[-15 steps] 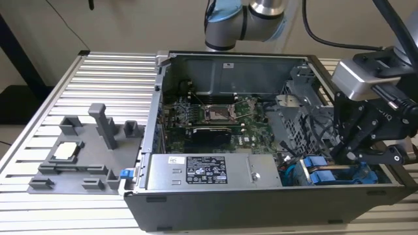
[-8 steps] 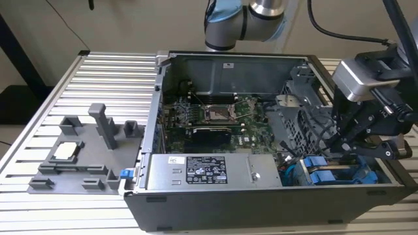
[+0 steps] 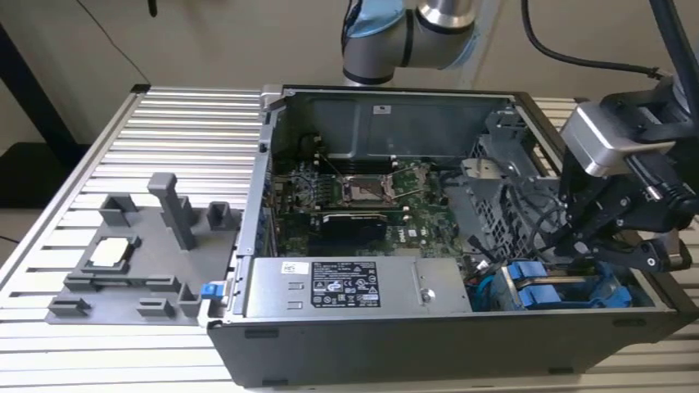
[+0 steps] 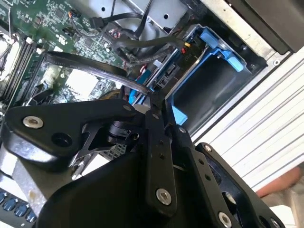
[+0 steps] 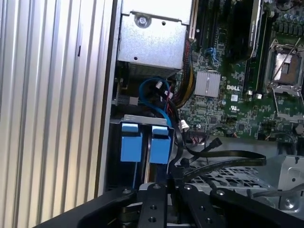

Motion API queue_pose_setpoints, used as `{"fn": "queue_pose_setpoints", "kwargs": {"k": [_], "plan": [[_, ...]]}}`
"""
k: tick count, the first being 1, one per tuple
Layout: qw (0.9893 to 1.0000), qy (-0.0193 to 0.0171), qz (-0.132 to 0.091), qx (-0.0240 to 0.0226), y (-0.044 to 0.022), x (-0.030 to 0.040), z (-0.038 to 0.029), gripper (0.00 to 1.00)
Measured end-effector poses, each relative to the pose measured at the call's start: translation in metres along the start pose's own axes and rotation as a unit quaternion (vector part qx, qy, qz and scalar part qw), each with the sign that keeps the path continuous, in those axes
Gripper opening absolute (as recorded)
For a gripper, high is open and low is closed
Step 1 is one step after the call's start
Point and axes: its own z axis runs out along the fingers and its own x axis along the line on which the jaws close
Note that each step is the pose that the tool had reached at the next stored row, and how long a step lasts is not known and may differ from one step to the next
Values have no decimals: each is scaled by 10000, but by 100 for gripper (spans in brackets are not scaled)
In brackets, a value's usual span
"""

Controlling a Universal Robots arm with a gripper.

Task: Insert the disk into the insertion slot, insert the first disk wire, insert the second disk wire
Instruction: 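Insert the second disk wire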

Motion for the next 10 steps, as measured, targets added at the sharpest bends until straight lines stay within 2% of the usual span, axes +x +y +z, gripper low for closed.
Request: {"fn": "queue_pose_setpoints", "kwargs": {"k": [7,10], "plan": [[9996,-23,266,40,-5,26,78,16],[9996,-26,272,9,-77,37,101,16]]}}
